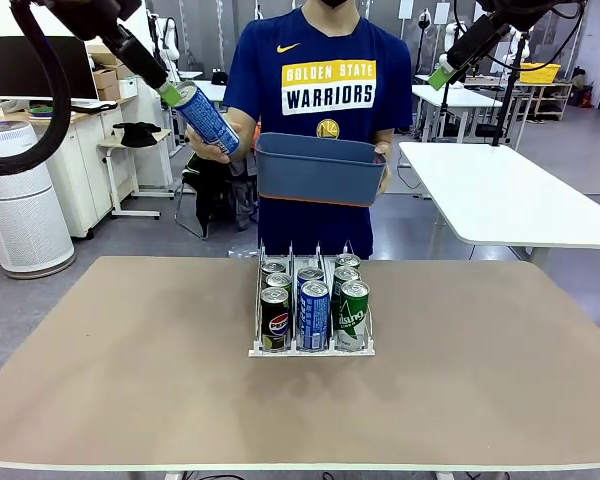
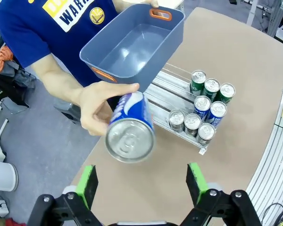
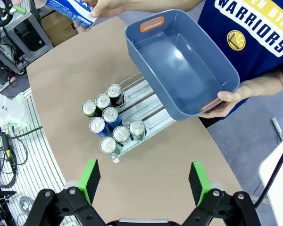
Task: Fill the beverage cans into the dispenser.
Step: Pick up the Ionic drink handed by the human.
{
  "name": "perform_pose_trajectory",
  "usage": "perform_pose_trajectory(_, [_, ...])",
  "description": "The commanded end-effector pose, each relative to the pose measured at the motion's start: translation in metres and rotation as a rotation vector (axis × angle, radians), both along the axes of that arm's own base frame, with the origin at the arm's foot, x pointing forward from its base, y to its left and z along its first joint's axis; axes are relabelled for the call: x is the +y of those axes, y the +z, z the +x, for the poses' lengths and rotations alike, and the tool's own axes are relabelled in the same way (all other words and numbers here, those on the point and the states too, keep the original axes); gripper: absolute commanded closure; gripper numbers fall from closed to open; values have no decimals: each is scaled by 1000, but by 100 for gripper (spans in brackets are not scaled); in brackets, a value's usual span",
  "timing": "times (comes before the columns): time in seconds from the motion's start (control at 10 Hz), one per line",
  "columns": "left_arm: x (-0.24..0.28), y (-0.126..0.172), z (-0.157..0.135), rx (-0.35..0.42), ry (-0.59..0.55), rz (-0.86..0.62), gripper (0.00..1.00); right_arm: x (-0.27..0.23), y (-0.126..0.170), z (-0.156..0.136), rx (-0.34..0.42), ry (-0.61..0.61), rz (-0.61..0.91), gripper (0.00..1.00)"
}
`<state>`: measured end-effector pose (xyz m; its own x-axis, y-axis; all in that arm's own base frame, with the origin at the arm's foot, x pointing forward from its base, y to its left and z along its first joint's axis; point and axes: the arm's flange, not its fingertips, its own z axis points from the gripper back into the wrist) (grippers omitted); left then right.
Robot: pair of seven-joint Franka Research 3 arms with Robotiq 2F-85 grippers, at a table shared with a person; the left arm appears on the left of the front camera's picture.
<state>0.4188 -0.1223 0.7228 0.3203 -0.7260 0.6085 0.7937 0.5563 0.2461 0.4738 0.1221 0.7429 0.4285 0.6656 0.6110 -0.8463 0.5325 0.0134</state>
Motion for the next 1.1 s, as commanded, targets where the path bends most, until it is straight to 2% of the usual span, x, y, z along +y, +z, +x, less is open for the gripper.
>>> perform_pose_trajectory(0.0, [2,-6,20,-24,-36,-3,0,-1,-1,-1,-8,11,10,0])
perform_pose_trajectory(0.3, [-1,-11,36,-68,-34,-11,0,-1,-1,-1,-8,11,10,0])
perform_pose_trajectory(0.7, [-5,-16,52,-62,-41,-56,0,-1,-1,-1,-8,11,10,0])
perform_pose_trajectory(1.0, [-7,-18,53,-50,-22,-56,0,-1,-1,-1,-8,11,10,0])
